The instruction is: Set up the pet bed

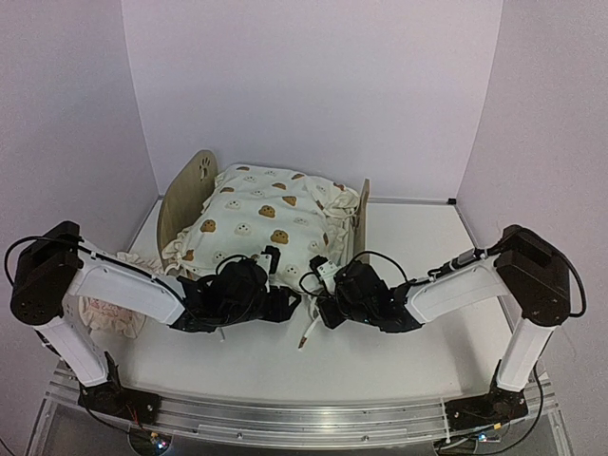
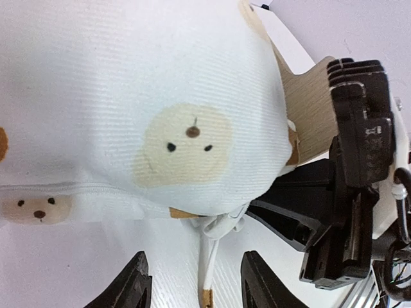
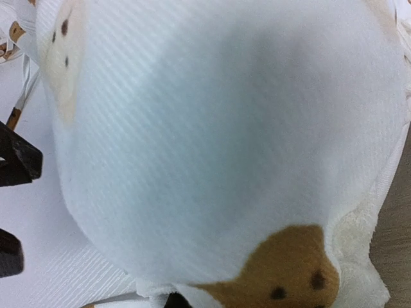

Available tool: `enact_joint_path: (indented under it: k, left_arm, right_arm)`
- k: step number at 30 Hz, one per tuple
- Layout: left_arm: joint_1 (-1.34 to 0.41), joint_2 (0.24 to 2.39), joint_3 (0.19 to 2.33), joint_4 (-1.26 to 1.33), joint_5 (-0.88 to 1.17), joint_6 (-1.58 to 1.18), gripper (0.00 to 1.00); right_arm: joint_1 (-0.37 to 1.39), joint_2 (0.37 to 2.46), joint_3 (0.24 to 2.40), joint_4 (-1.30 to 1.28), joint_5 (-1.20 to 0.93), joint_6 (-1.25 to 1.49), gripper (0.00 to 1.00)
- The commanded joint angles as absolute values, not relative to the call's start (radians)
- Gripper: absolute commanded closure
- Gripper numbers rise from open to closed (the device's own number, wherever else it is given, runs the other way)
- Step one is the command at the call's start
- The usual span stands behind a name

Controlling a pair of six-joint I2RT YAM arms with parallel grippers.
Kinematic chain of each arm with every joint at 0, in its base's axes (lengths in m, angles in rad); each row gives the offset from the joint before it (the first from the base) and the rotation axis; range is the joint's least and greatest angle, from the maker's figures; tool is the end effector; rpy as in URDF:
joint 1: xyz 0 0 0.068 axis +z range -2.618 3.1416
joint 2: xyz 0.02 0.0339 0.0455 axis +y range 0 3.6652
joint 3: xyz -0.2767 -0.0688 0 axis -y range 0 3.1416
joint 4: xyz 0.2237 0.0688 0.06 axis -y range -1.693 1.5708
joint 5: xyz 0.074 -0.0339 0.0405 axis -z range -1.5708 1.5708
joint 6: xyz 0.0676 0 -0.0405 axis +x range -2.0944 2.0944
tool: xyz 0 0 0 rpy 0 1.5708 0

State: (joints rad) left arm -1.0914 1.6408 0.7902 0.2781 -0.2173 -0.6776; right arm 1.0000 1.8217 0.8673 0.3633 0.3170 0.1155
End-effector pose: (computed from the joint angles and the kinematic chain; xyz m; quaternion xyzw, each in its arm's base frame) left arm 0.1742 -0.3035 0.1851 0.1285 0.8649 -0.3078 0.3752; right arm 0.2240 0.3099 0.1567 -0.3058 0.8193 0.1277 0.4679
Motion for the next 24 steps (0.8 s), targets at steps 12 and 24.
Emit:
enact_joint_path:
  k: [12, 24]
  left_arm:
    - [-1.026, 1.773, 0.837, 0.464, -0.005, -0.631, 0.56]
    - [-1.0, 1.824, 0.857, 0.515, -0.004, -0.655, 0.61]
  right_arm:
    - [1.004, 1.838, 0.841, 0.448, 0.271, 0.065, 1.0]
    - [1.004, 1.836, 0.826, 0.464, 0.241, 0.048, 1.0]
